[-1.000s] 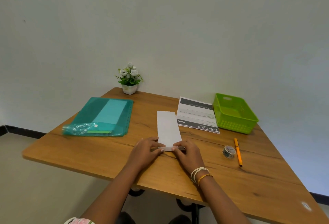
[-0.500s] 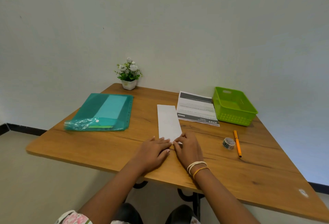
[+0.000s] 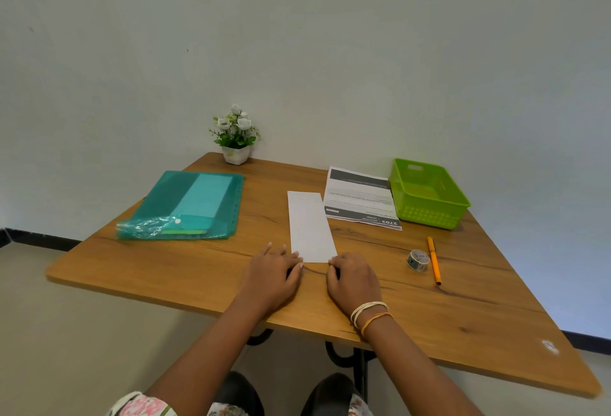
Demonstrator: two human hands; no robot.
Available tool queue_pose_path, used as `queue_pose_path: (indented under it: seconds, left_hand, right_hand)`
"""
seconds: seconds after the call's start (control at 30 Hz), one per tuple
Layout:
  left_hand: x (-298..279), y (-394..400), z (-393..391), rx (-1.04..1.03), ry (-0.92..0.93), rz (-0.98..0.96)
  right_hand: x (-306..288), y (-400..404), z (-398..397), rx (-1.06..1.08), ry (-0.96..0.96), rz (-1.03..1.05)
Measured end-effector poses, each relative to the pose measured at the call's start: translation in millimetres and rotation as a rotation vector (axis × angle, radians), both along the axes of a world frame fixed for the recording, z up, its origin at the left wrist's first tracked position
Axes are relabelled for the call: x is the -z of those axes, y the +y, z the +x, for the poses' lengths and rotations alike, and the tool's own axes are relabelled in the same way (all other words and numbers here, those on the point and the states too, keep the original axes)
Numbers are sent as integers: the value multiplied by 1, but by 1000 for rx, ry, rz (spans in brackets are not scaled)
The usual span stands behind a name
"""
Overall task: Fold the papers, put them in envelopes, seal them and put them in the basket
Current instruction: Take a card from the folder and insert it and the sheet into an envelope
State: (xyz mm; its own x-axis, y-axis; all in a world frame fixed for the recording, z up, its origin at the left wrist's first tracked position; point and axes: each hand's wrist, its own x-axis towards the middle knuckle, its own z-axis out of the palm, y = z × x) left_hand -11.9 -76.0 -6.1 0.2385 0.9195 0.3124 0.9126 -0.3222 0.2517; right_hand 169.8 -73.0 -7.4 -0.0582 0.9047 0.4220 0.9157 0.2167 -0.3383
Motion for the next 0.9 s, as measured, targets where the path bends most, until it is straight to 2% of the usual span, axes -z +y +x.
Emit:
queue_pose_path:
  seconds: [0.13,0.3,0.43,0.63,0.73,0.83,0.9]
  left_hand:
    - [-2,-1,1,-5,-27,3]
    - [3,1,-1,-12,-80,-7]
    - [0,3,0,-4,-58,-17]
    - [-1,2,0,-22,-74,-12]
    - [1,2,-1,-17,-121,19]
    - [2,3,-4,-4,-215,48]
    - [3,4,-7,3,-290,39]
  right_hand:
    - [-6,0,-4,16,15,-32]
    - [-23,24,-10,151,193,-287]
    - [-37,47,-20,235,257,-498]
    - [-47,66,-23,291,436,-648]
    - [-37,65,-18,238,594,-615]
    - [-27,58,-13,170,783,-423]
    - [-29,51,-6,180,701,-247]
